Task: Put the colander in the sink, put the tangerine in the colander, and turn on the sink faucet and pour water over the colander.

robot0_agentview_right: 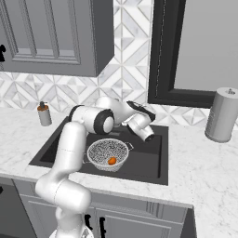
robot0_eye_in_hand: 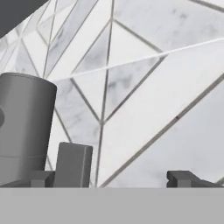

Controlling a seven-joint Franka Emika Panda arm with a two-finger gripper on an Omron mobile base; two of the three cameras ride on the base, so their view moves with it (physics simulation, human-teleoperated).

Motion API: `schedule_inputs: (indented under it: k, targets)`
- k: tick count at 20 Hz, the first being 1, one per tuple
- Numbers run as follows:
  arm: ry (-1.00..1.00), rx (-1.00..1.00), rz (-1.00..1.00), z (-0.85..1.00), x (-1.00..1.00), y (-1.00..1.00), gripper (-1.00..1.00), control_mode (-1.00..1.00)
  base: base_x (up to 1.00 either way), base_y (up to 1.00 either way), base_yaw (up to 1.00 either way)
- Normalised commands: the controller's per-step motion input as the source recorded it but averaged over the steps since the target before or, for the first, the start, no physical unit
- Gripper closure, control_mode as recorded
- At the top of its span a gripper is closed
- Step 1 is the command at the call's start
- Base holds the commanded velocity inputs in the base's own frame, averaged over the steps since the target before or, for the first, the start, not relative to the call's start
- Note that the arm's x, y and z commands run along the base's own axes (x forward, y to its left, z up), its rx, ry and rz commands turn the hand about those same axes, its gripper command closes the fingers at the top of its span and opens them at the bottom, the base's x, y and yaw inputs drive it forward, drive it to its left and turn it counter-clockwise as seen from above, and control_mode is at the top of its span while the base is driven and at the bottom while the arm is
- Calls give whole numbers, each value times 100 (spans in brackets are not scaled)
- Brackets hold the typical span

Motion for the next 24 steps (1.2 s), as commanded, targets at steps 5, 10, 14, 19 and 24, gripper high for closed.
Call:
schedule_inputs:
  k: [5,10,14,19,24]
  targets:
    - [0,0,-2,-6,19,0,-100,-100,0,0,0]
    - [0,0,-7,-4,7,1,-100,-100,0,0,0]
    - [0,0,-11,-2,15,1,-100,-100,0,0,0]
    - [0,0,-8,-3,22,0,-100,-100,0,0,0]
    - [0,1,-1,-1,7,5,-100,-100,0,0,0]
